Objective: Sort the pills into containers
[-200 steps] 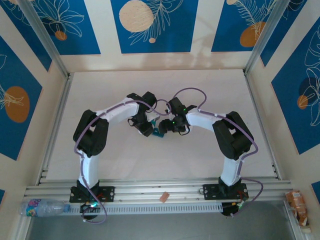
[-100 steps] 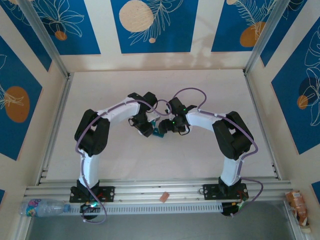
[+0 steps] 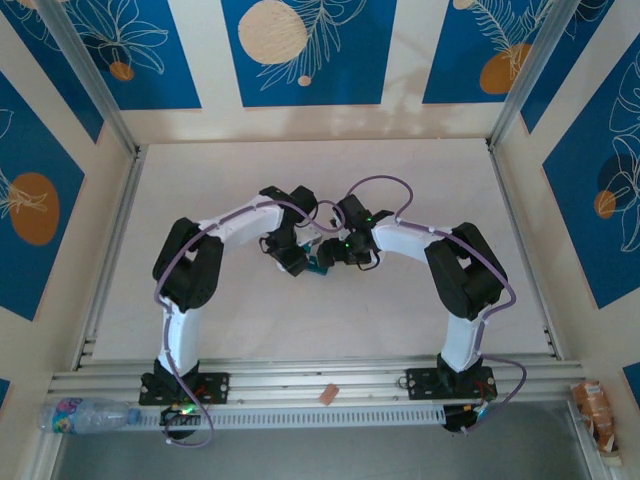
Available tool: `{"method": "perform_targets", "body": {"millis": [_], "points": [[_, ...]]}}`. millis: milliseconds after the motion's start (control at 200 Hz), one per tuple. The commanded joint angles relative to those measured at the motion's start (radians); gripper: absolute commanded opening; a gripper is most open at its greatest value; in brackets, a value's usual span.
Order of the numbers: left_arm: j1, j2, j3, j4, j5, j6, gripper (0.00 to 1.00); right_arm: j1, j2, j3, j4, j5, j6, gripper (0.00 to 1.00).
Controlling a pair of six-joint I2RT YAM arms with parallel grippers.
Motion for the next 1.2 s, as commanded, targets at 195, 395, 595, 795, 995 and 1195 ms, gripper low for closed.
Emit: {"method": "perform_targets", "body": {"millis": [195,395,595,795,995,1195], "points": [[-0.011,0.034,0.034,-0.046,-0.030,0.023,0.00,0.013,0.027,0.007,-0.011,0.001,-0.002,0.78],[-0.011,0.038,0.058,-0.063,-0.046,0.022,0.00,0.015,0.028,0.007,-0.011,0.001,-0.002,0.78],[-0.016,0.056,0.064,-0.081,-0.066,0.025,0.00,0.016,0.030,0.008,-0.008,-0.001,-0.001,0.78],[-0.021,0.075,0.077,-0.096,-0.088,0.027,0.00,0.018,0.033,0.008,-0.006,-0.003,0.001,0.78],[-0.031,0.093,0.095,-0.123,-0.135,0.038,0.00,0.019,0.033,0.008,-0.006,-0.002,0.000,0.78],[-0.035,0.084,0.093,-0.128,-0.158,0.037,0.00,0.021,0.033,0.010,-0.008,-0.002,-0.001,0.78]]}}
